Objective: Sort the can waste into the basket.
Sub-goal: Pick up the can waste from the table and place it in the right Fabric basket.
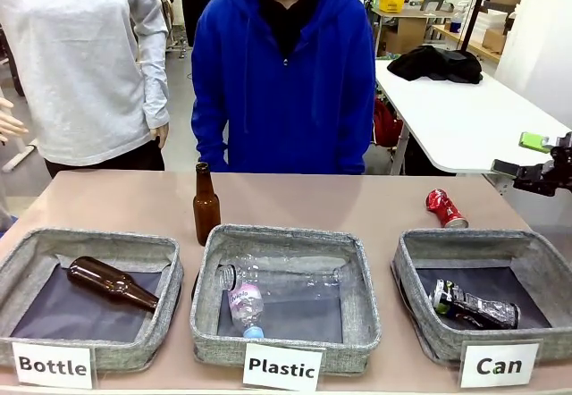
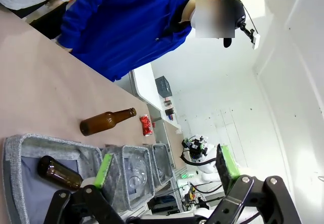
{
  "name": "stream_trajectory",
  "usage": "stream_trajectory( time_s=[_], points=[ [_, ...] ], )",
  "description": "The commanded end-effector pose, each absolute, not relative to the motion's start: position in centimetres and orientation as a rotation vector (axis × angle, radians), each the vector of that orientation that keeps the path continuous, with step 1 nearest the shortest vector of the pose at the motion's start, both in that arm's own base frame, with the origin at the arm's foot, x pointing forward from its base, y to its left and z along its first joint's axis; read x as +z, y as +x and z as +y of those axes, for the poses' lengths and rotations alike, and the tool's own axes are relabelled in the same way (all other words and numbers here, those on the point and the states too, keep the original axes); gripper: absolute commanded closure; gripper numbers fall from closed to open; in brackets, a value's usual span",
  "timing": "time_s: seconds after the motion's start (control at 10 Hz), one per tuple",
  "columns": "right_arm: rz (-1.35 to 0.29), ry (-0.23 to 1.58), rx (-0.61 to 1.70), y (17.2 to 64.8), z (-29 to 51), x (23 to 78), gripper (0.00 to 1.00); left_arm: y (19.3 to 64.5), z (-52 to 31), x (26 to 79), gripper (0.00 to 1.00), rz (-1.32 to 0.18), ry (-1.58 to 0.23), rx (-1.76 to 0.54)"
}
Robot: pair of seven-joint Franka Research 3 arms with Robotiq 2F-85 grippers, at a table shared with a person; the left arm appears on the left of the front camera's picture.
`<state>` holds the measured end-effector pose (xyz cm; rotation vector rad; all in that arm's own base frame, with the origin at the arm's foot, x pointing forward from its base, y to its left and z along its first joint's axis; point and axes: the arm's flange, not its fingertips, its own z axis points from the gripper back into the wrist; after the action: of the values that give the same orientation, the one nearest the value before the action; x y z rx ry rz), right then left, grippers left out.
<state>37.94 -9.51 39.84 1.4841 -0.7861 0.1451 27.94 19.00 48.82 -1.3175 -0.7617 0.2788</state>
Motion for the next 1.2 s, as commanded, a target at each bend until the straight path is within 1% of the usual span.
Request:
stream_trajectory(
  time_s=[0.0,1.1],
  points=[
    [-0.768,1.469,0.255,37.68,-9.49,40.18,0.0,27.67,18.95,49.05,0.0,-0.756,-1.32,0.273],
    [-0.768,1.469,0.255,37.68,-9.49,40.18,0.0,27.67,18.95,49.05,0.0,-0.756,-1.32,0.273]
  ],
)
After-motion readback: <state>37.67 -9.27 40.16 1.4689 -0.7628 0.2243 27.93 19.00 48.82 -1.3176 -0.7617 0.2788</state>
